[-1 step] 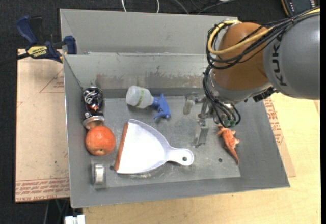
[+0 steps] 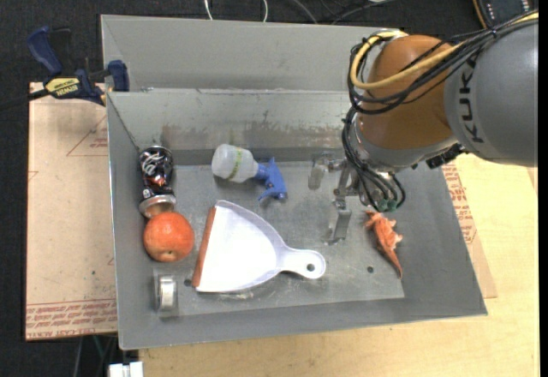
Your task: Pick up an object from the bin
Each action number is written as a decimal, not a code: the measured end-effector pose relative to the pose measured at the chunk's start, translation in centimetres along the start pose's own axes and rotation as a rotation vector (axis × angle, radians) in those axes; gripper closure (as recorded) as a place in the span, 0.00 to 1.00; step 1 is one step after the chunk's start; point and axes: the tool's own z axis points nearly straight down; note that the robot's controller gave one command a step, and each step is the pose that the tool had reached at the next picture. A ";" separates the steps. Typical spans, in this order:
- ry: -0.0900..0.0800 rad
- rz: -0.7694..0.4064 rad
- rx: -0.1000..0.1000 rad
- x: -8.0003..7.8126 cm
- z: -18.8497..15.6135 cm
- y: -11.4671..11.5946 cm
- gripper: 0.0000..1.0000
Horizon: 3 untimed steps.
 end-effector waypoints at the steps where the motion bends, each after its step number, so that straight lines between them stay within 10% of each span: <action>1: 0.011 0.043 -0.001 5.4 11.0 4.6 0.00; 2: -0.016 -0.058 0.000 5.9 5.7 5.6 0.00; 3: 0.007 0.015 -0.003 6.0 8.1 9.2 0.00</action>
Offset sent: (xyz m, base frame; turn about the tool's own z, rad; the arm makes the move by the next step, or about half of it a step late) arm -0.0601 0.0550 -0.0574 -0.0594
